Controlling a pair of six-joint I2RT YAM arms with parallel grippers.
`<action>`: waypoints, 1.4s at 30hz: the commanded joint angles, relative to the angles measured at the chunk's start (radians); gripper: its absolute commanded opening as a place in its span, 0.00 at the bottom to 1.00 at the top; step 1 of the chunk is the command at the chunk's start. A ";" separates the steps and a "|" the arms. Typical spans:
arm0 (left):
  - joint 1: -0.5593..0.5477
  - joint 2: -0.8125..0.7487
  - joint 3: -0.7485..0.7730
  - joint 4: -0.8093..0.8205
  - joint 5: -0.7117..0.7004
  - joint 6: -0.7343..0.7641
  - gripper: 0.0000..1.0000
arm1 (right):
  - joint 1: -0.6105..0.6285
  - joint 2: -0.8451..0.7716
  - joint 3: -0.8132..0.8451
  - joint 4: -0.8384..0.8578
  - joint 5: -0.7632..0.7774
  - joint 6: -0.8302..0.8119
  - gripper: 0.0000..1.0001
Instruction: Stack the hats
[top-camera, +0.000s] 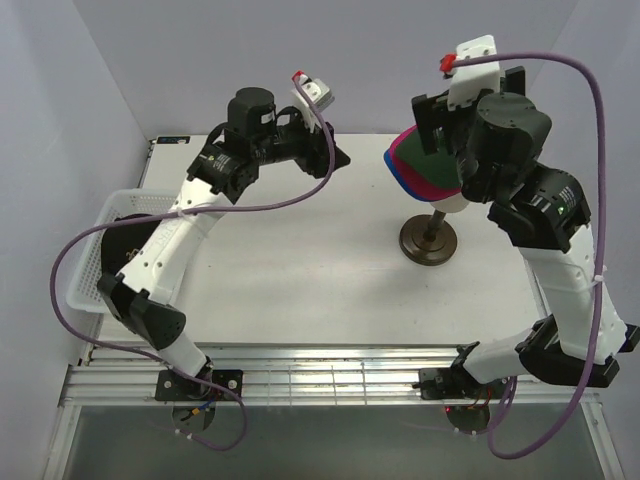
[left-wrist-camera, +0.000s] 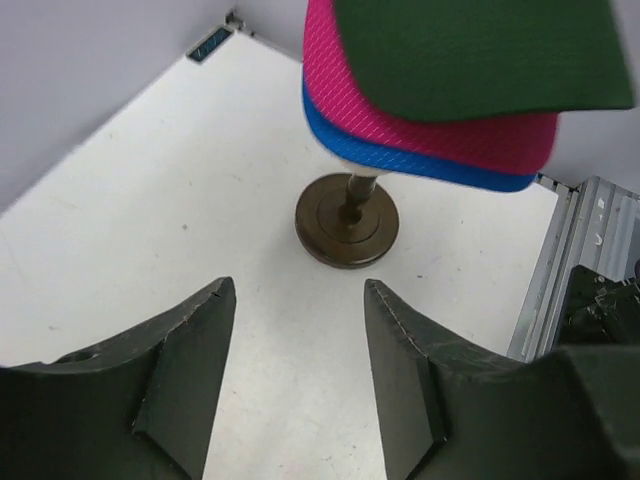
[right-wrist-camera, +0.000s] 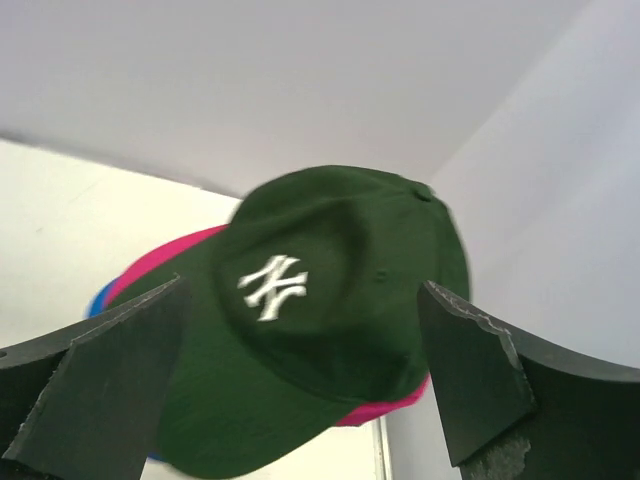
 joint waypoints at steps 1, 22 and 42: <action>-0.033 -0.113 0.100 -0.049 -0.014 0.195 0.65 | -0.154 0.002 0.026 0.042 -0.015 0.083 0.99; -0.748 0.062 0.149 0.064 -0.876 1.084 0.75 | -0.531 -0.136 -0.131 0.052 -0.253 0.217 0.99; -0.590 -0.005 0.192 0.039 -0.642 1.182 0.76 | -0.534 -0.245 -0.195 0.067 -0.291 0.189 1.00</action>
